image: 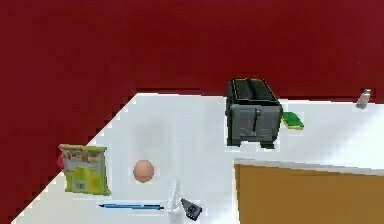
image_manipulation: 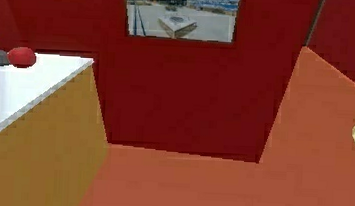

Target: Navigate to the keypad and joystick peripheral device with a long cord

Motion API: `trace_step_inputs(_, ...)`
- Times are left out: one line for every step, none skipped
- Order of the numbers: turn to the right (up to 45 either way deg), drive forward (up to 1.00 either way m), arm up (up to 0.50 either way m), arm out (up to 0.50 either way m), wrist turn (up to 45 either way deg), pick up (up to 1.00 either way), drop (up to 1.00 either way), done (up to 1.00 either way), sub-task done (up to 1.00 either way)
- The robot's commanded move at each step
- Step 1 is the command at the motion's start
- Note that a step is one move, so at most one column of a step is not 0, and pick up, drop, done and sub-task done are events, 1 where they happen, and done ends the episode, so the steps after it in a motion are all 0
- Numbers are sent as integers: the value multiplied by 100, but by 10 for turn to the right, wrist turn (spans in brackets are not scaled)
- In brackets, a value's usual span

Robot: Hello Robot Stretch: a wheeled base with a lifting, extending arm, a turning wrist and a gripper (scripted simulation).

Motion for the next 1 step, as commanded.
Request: trace_step_inputs(0,0,0,0,0,0,0,100,0)
